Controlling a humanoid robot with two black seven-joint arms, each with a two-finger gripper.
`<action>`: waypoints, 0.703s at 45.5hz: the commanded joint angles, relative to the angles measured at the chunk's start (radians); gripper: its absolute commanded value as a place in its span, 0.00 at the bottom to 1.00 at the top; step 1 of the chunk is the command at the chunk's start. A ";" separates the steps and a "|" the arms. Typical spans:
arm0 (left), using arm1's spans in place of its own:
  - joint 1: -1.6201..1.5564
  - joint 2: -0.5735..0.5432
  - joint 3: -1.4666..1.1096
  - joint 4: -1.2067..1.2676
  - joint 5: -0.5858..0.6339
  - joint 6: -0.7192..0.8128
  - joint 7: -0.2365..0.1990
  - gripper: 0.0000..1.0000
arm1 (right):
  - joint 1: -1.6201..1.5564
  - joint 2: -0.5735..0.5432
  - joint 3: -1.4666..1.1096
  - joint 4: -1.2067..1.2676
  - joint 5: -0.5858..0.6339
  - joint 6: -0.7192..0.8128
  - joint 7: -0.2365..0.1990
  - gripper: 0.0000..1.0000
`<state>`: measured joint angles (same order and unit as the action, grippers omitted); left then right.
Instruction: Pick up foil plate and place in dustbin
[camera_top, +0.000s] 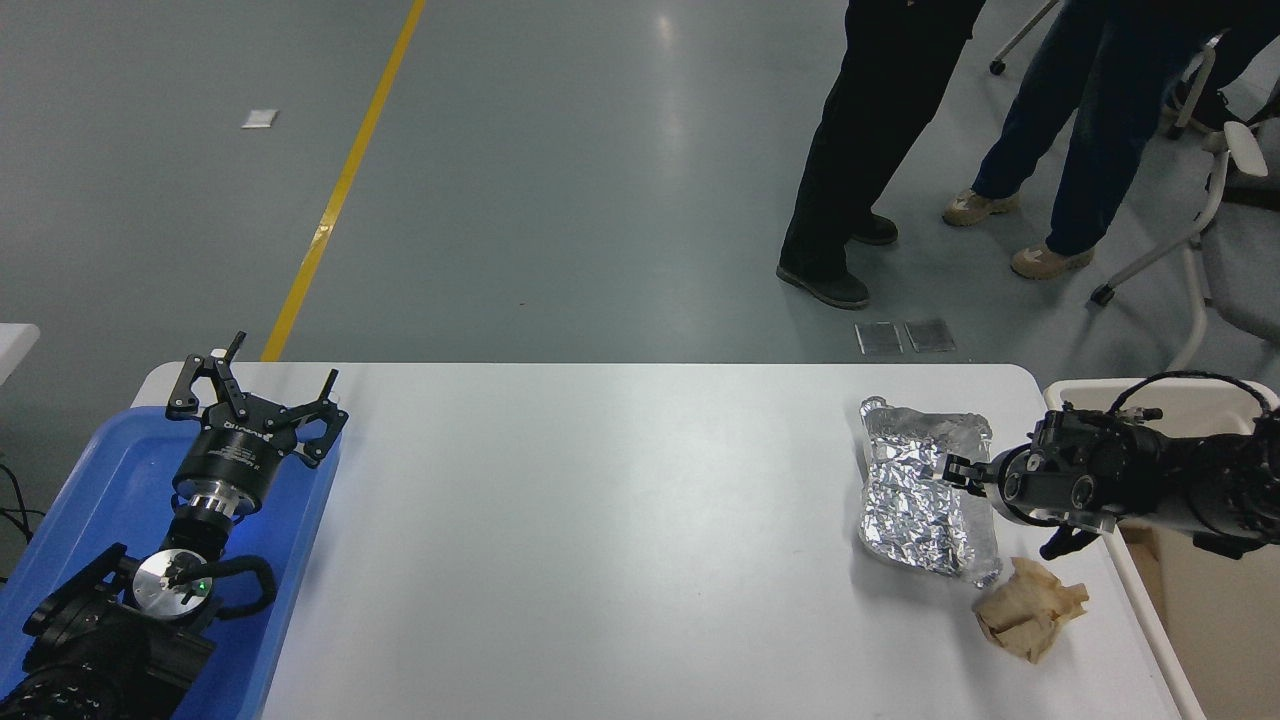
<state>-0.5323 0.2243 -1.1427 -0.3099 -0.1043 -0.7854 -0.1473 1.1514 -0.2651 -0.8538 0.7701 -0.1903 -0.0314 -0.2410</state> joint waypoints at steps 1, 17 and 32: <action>0.000 0.000 0.000 0.000 0.000 0.000 0.000 0.99 | -0.093 0.040 0.070 -0.120 -0.001 -0.002 0.000 0.71; 0.000 0.001 0.000 0.000 0.000 0.000 0.000 0.99 | -0.122 0.043 0.071 -0.167 -0.001 -0.001 -0.001 0.43; 0.000 0.000 0.000 0.000 0.000 0.000 0.000 0.99 | -0.127 0.040 0.081 -0.132 0.002 0.004 -0.004 0.00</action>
<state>-0.5323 0.2243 -1.1428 -0.3099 -0.1043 -0.7854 -0.1473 1.0277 -0.2238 -0.7847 0.6168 -0.1905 -0.0297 -0.2433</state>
